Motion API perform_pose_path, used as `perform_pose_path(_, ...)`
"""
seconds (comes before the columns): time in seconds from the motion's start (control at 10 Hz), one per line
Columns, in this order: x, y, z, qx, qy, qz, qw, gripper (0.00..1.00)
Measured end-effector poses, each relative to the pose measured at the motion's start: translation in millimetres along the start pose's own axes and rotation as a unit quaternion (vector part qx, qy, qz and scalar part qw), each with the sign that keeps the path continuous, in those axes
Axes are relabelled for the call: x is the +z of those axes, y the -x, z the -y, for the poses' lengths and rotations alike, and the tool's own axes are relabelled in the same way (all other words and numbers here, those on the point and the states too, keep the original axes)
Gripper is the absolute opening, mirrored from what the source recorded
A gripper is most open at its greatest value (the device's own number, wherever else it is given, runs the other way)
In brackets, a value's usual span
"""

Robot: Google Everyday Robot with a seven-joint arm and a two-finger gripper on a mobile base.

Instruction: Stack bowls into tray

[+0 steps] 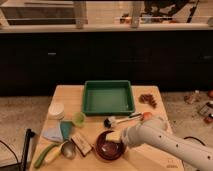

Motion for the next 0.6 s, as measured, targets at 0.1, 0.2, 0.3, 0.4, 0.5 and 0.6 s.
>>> perform_pose_path(0.1, 4, -1, -4, 0.001, -0.003, 0.003, 1.0, 0.8)
perform_pose_path(0.2, 9, -3, -10, 0.004, -0.007, 0.007, 0.9999, 0.8)
perform_pose_path(0.3, 12, -4, -15, 0.006, -0.009, 0.01, 0.9999, 0.8)
perform_pose_path(0.4, 16, -5, -21, 0.01, -0.011, 0.014, 0.9998, 0.8)
perform_pose_path(0.5, 18, -7, -24, 0.012, -0.012, 0.017, 0.9997, 0.8)
perform_pose_path(0.6, 20, -8, -25, 0.013, -0.012, 0.021, 0.9996, 0.8)
